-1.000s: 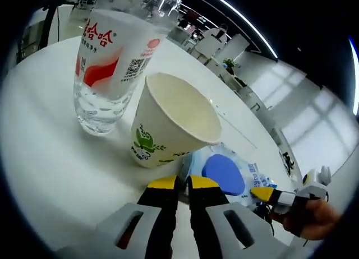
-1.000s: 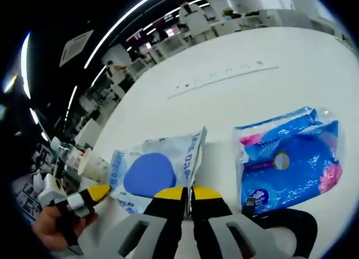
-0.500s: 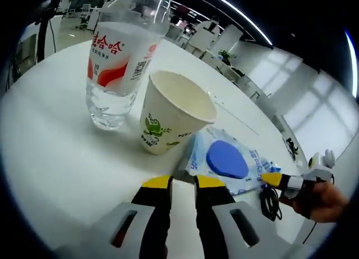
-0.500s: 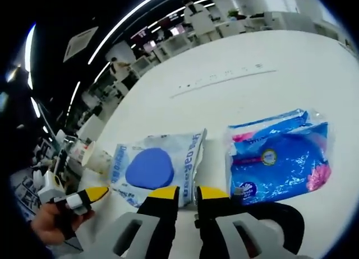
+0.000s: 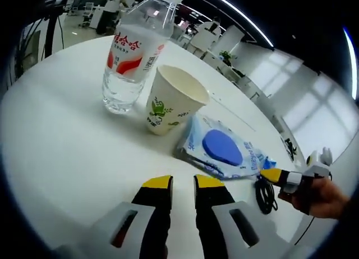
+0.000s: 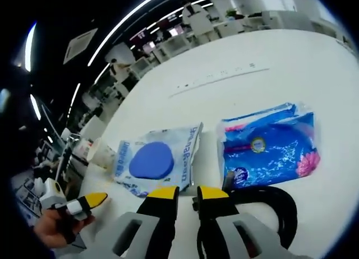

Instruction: Arrange the tabletop items into an orderly group along one side of the table until the central work area is clear of visible clutter.

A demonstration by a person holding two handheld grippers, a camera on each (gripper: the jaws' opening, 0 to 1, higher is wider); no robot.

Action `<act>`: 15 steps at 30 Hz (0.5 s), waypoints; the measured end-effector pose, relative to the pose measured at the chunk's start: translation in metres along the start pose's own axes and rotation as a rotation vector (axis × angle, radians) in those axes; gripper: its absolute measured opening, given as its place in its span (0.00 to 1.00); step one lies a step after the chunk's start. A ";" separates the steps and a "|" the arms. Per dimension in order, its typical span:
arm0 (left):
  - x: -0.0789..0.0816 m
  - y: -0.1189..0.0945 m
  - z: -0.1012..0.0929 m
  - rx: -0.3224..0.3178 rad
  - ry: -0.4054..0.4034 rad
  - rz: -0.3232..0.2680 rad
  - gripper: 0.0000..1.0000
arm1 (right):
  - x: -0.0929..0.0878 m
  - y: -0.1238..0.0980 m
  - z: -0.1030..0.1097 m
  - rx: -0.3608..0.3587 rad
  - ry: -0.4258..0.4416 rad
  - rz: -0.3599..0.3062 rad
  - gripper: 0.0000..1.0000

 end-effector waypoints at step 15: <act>-0.037 -0.003 -0.044 -0.070 0.106 0.072 0.13 | -0.017 -0.053 -0.029 -0.041 0.038 -0.060 0.10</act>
Point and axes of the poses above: the point that each gripper's makers call its tool centre point, and the gripper's own axes: y roughly forward along the fingers, z roughly to its left, x roughly out of its top, the point moved 2 cm from there along -y, roughly backward along the fingers, and after that the axes turned 3 degrees about -y, right-handed, at the moved point
